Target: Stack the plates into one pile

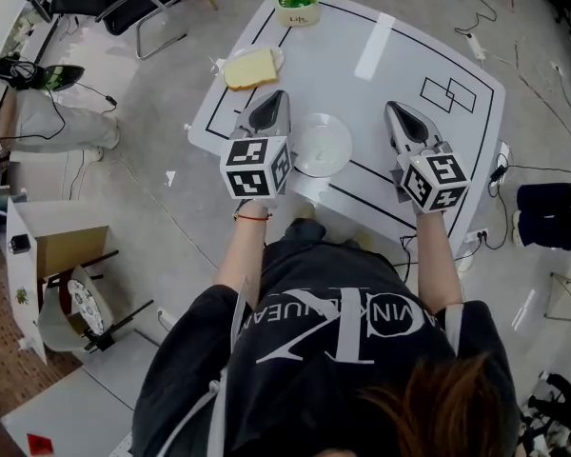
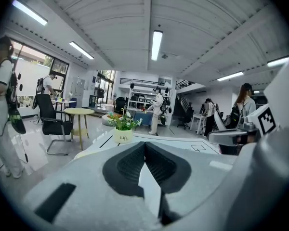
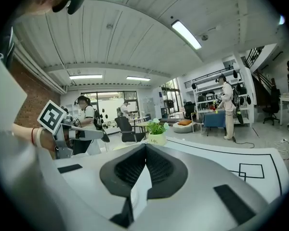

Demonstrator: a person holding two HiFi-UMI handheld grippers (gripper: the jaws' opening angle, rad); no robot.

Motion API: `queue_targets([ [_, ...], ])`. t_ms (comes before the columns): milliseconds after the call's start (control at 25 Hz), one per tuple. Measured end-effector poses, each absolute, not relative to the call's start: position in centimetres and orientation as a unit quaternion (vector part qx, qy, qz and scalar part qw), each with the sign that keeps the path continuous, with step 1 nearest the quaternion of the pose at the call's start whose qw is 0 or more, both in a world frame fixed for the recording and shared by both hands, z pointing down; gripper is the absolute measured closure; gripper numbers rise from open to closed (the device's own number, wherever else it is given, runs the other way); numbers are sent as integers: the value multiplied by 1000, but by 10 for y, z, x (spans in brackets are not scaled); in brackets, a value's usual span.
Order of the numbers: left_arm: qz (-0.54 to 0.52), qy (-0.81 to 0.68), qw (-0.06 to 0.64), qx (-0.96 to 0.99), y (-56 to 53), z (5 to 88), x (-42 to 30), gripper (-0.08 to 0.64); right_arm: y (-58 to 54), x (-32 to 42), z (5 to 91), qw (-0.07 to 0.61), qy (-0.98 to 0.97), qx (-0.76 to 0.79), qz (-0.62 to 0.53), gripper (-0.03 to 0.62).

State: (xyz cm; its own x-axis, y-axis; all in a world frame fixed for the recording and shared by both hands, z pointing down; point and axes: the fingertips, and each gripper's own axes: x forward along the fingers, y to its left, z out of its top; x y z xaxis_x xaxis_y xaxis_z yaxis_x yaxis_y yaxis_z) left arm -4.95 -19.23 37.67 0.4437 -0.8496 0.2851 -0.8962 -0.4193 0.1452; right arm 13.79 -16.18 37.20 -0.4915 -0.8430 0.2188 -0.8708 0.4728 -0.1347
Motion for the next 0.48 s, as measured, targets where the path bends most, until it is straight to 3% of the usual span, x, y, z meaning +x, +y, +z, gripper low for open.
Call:
queue_targets([
  [480, 51, -535, 86, 839, -195, 332, -49, 551, -165, 142, 324, 28, -873, 483, 66, 591],
])
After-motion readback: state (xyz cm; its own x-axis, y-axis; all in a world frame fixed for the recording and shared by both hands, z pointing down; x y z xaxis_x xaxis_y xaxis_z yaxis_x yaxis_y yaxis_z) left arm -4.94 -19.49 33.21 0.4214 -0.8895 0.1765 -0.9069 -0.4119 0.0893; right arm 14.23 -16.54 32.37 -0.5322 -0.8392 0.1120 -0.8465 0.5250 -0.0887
